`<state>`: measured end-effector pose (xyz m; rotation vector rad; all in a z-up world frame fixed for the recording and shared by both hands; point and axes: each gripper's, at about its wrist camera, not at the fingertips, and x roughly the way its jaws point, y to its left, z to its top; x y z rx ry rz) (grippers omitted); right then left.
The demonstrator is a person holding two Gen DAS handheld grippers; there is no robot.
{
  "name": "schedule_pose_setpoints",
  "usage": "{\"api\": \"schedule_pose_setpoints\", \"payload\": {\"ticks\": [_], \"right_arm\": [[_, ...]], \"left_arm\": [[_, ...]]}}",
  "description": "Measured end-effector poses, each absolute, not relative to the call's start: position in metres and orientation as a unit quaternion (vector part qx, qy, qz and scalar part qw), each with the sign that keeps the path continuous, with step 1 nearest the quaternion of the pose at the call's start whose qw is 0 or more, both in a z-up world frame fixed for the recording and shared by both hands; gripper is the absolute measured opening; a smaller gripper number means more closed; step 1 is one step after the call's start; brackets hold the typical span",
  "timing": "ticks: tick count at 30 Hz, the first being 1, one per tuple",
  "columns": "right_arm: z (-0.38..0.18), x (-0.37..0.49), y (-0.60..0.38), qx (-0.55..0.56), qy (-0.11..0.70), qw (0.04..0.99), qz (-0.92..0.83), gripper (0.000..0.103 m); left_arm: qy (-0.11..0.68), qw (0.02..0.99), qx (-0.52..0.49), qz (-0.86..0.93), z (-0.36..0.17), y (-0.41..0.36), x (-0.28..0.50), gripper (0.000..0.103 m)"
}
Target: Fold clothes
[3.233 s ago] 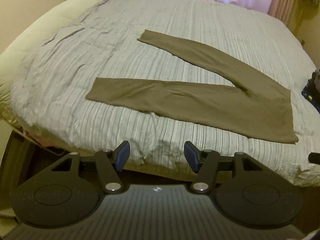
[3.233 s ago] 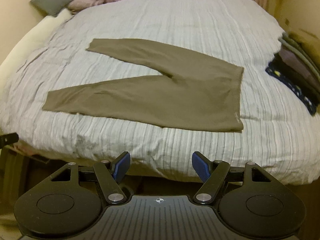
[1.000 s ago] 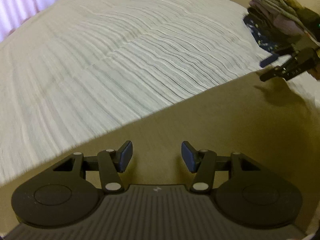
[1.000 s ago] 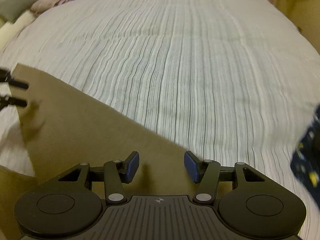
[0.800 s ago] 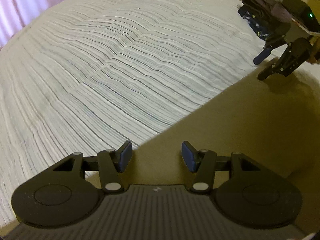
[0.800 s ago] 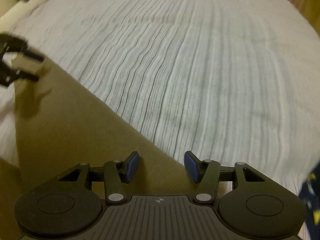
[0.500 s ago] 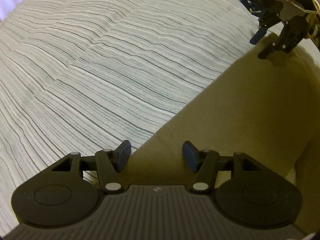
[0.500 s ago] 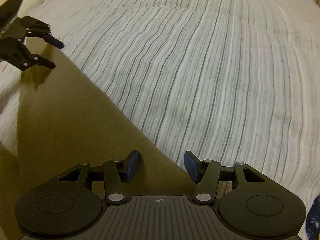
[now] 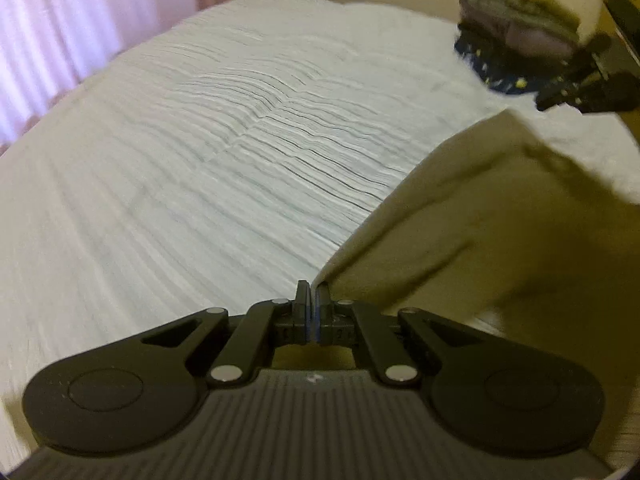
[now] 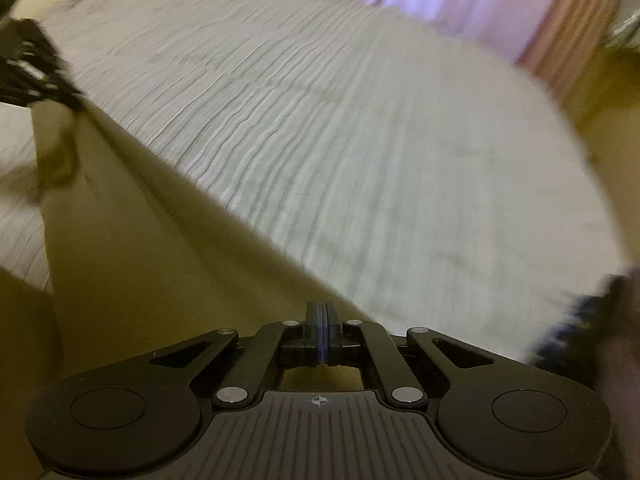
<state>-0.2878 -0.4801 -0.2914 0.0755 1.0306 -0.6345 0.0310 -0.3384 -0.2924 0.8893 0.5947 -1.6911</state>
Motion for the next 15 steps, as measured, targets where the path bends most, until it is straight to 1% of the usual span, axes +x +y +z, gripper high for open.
{"api": "schedule_pose_setpoints", "payload": {"ticks": [5,8,10,13,14,15], "right_arm": [[-0.271,-0.338,-0.391,0.090,0.486,0.796,-0.349,0.000],[-0.281,-0.356,-0.358,0.198,0.488,0.764,-0.372,0.001],[-0.291,-0.358,-0.352,0.247,0.482,0.739,-0.401,0.001],[-0.298,-0.349,-0.363,0.240,0.475,0.739,-0.414,0.001],[-0.300,-0.344,-0.370,0.227,0.478,0.743,-0.410,0.003],[-0.300,-0.337,-0.380,0.205,0.485,0.751,-0.399,0.010]], "left_arm": [[0.296,0.537,0.373,-0.696,-0.300,-0.271,0.006,0.000],[0.324,0.535,0.373,-0.686,-0.305,-0.230,-0.009,0.000],[0.328,0.539,0.365,-0.684,-0.311,-0.230,-0.011,0.000],[0.329,0.542,0.361,-0.684,-0.317,-0.235,-0.007,0.000],[0.329,0.543,0.360,-0.684,-0.319,-0.237,-0.006,0.000],[0.328,0.545,0.358,-0.683,-0.320,-0.237,-0.005,0.000]]}}
